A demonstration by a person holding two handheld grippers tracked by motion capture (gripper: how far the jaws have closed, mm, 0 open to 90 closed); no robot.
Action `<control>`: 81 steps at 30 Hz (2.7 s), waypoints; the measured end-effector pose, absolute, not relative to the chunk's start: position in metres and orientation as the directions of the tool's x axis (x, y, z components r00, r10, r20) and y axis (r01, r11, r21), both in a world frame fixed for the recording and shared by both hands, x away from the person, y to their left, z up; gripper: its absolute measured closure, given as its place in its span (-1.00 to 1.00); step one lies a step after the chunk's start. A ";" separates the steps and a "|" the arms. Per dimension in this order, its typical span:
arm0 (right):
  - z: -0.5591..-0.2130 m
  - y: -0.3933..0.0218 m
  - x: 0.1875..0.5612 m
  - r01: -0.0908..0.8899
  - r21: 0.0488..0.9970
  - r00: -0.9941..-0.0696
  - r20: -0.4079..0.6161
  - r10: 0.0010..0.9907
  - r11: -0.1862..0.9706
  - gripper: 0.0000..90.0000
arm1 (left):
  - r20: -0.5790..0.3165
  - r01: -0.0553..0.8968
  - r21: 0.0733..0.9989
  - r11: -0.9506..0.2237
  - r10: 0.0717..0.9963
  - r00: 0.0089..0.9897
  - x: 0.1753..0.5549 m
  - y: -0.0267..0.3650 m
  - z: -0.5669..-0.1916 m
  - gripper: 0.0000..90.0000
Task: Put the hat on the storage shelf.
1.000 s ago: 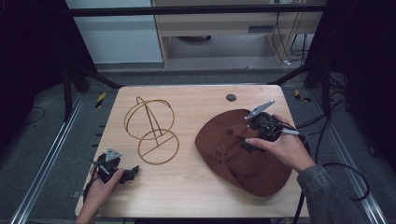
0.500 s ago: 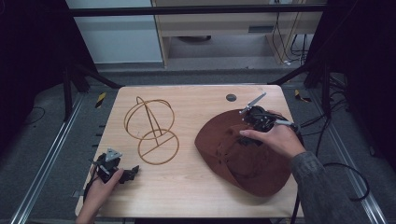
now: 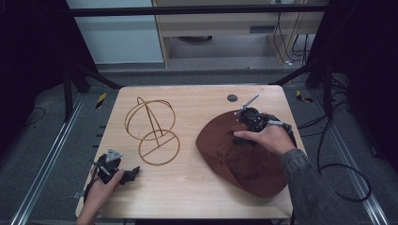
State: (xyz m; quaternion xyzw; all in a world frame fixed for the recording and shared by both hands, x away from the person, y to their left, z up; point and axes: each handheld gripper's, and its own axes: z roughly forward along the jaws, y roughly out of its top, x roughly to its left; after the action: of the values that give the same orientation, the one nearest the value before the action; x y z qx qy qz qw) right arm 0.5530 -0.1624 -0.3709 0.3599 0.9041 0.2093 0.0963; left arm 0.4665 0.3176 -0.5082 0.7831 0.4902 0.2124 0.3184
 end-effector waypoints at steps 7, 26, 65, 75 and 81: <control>-0.383 -0.166 0.557 0.630 0.454 -0.704 -0.010 0.710 0.631 -0.60 | 0.021 0.632 0.707 -0.317 0.903 0.429 0.466 0.318 -0.508 -1.00; -0.400 -0.176 0.557 0.645 0.435 -0.704 0.018 0.710 0.628 0.22 | 0.021 0.632 0.707 -0.317 0.903 0.429 0.466 0.318 -0.508 -1.00; -0.356 -0.202 0.535 0.580 0.638 -0.721 0.112 0.683 0.507 0.99 | 0.021 0.632 0.707 -0.317 0.903 0.429 0.466 0.318 -0.508 -1.00; -0.310 -0.194 0.521 0.503 0.737 -0.724 0.074 0.685 0.451 0.98 | 0.021 0.632 0.707 -0.317 0.903 0.429 0.466 0.318 -0.508 -1.00; -0.277 -0.184 0.511 0.442 0.791 -0.729 0.042 0.683 0.423 0.99 | 0.021 0.632 0.707 -0.317 0.903 0.429 0.466 0.318 -0.508 -1.00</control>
State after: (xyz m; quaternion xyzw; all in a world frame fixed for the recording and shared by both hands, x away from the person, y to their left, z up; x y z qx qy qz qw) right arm 0.5107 -0.1841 -0.2771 0.3382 0.8311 0.4171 0.1446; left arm 0.4664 0.3176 -0.5083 0.7830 0.4901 0.2126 0.3185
